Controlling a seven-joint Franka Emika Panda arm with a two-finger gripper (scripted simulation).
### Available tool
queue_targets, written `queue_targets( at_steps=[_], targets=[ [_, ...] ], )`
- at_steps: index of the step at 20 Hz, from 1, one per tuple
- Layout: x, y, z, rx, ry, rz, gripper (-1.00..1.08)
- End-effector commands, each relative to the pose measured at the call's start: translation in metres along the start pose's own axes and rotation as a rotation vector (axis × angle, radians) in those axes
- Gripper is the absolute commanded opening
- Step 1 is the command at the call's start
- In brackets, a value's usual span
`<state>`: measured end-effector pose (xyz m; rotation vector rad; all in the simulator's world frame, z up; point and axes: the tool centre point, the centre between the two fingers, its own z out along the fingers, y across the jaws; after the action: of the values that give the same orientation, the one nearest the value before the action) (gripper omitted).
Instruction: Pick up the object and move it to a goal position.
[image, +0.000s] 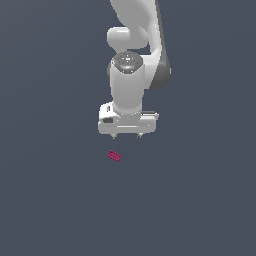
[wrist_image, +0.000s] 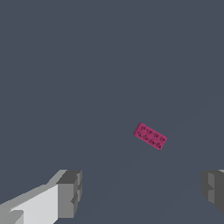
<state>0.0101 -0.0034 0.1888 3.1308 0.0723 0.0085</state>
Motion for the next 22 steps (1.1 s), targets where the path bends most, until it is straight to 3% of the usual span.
queue_targets(
  at_steps=[1,12,22],
  targets=[
    [0.0,0.0,0.0,0.0,-0.001,0.002,1.0],
    [0.001,0.005,0.009,-0.003,-0.002,-0.068,1.0],
    [0.001,0.018,0.032,-0.008,-0.006,-0.254,1.0]
  ],
)
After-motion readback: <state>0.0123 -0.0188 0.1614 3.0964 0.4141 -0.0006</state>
